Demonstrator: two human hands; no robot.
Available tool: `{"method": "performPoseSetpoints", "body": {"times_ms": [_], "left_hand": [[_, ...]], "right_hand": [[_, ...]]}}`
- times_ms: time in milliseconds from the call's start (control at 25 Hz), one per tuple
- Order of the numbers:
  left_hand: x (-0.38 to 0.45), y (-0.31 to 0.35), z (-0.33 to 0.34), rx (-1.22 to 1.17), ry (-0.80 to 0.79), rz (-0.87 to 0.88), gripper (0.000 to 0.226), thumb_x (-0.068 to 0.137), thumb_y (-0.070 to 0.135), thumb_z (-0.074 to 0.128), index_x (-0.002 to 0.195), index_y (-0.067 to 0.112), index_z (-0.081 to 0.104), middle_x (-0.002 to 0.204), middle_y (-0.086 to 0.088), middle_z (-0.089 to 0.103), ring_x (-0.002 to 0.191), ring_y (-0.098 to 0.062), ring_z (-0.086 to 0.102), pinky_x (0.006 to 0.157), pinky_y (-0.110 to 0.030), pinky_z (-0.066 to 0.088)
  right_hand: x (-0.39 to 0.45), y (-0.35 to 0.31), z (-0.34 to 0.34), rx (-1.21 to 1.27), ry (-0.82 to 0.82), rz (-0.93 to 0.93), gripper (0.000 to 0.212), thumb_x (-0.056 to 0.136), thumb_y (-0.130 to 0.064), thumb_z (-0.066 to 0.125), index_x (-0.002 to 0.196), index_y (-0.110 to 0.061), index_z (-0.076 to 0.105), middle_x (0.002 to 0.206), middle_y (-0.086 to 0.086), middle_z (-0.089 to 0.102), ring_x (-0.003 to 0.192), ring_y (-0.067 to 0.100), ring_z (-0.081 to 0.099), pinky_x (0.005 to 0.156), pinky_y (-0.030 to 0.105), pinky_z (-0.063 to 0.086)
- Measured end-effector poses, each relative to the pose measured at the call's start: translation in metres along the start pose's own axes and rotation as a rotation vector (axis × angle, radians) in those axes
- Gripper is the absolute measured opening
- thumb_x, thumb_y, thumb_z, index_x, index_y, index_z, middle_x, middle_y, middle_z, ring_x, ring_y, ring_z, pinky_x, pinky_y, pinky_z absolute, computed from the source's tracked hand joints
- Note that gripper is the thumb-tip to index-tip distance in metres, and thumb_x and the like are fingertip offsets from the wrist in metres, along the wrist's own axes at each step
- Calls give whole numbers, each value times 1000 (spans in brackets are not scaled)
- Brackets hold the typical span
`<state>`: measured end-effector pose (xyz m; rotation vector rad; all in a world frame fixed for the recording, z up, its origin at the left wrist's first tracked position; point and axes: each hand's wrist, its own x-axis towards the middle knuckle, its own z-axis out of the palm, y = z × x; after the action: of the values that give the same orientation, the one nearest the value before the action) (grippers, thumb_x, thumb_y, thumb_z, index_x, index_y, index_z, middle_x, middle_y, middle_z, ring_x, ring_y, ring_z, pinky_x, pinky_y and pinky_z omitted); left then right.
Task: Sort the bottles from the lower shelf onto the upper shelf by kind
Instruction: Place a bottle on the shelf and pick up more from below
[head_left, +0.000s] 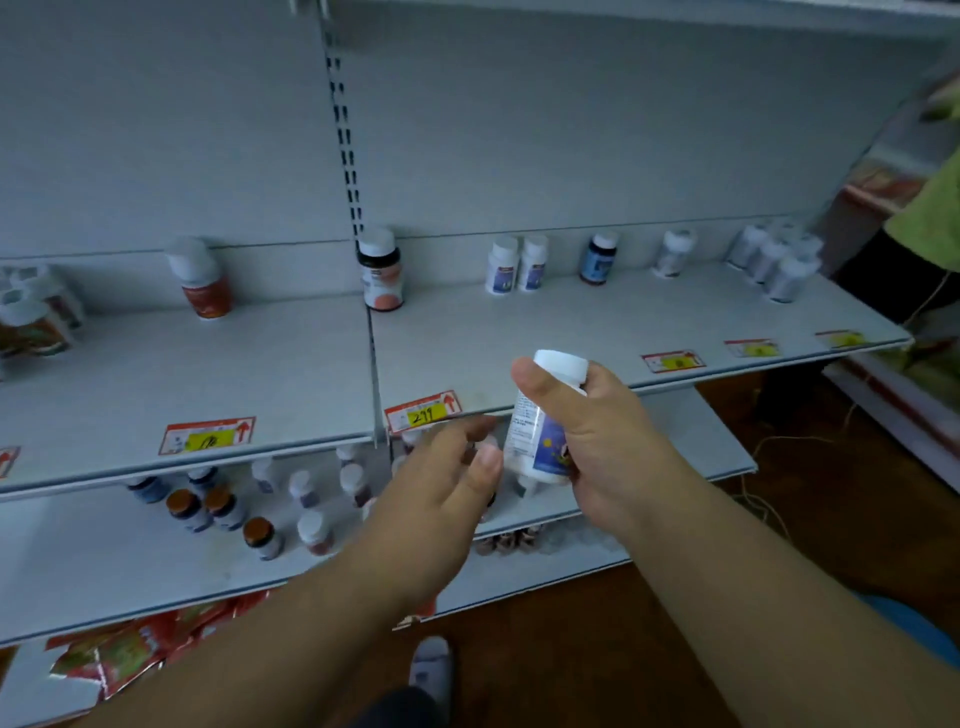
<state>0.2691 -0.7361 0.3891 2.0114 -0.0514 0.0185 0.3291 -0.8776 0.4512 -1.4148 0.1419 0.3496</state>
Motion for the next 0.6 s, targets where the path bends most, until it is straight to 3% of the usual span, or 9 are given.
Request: {"method": "performPoseSetpoints", "body": {"times_ms": [80,200,400,480,600], "left_hand": [[40,2,9,34,-29,28,72,83,77,20,139,38,42,135,17,49,118,7,45,96,-27,45],[99,6,21,26,-104,21,67,89,76,19,140,38,42,135,19,47,119,7,44,91,-15,39],[172,-6,45,73,-86,55,83,80,83,18,137,31,48,132,11,51,120,-4,48,102,-35,42],[202,-18,54,187,-40,23,87,79,84,15,139,30,45,137,7,48,123,-9,46,105,-38,40],[239,-40,61,467,73,-47,93,77,85,12,144,26,39,144,0,43,130,-20,42,108,-40,36]], "right_hand": [[27,-12,-13,-29,63,-16,72,48,-46,82,106,-11,57,84,7,68,69,19,70,65,40,60],[77,-29,-33,-84,158,-4,50,70,-44,80,104,-15,57,92,10,70,75,22,72,71,42,61],[152,-45,-72,-236,196,-6,32,90,-48,63,100,-20,52,98,8,68,84,20,71,81,39,58],[189,-48,-83,-283,148,-45,32,92,-42,62,106,-16,51,101,8,66,83,17,69,79,35,56],[243,-46,-89,-522,47,-115,45,80,-47,71,110,-18,53,99,0,65,90,16,66,85,42,55]]}}
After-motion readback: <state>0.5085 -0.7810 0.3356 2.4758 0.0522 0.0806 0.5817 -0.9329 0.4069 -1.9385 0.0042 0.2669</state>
